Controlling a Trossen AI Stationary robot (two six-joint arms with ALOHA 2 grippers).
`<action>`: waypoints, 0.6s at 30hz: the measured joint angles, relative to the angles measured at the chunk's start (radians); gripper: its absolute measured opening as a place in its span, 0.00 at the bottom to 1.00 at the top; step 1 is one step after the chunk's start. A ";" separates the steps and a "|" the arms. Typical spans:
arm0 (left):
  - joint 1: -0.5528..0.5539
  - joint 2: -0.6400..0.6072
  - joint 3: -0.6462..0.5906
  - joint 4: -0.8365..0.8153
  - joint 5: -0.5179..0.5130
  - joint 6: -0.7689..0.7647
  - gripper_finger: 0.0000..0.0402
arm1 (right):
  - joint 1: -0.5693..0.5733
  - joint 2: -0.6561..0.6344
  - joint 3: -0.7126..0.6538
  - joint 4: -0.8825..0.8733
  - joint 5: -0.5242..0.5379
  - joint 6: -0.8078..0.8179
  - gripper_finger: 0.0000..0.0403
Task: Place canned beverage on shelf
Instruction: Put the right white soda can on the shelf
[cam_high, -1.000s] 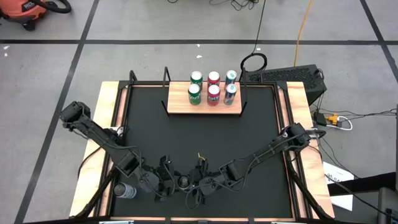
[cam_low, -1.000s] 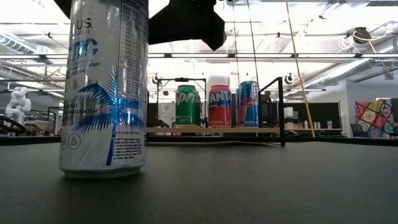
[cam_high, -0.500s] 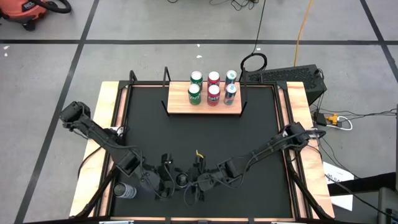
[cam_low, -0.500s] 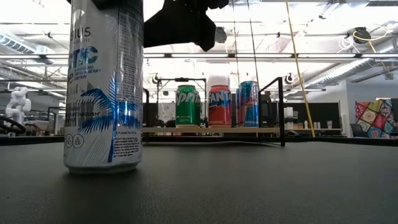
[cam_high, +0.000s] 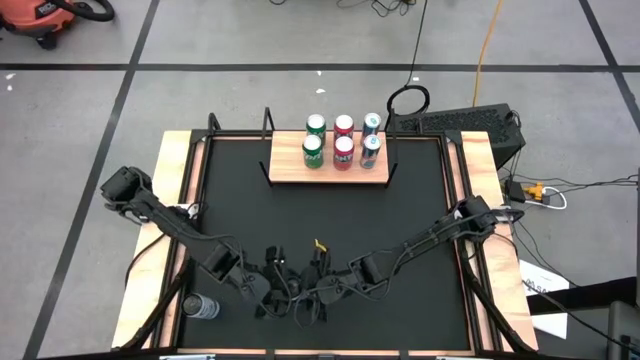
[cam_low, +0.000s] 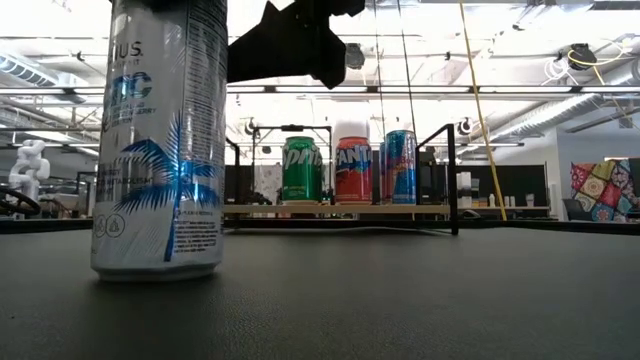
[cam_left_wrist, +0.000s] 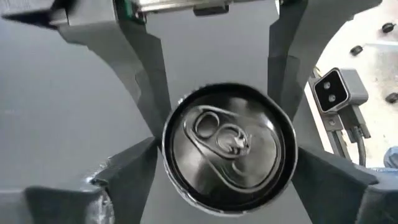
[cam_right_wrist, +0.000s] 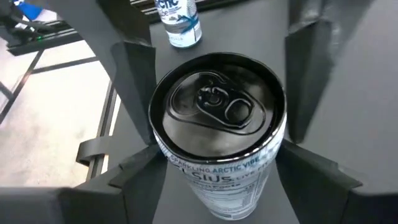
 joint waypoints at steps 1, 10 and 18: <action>0.000 0.001 0.000 -0.001 0.001 -0.004 0.83 | 0.000 0.000 0.000 -0.002 0.004 0.008 0.70; -0.001 0.001 0.000 0.004 -0.012 -0.005 0.61 | 0.006 -0.004 0.002 -0.041 0.002 0.032 0.68; 0.001 -0.002 -0.001 -0.006 -0.075 -0.057 0.58 | 0.007 -0.004 0.002 -0.179 0.034 0.207 0.67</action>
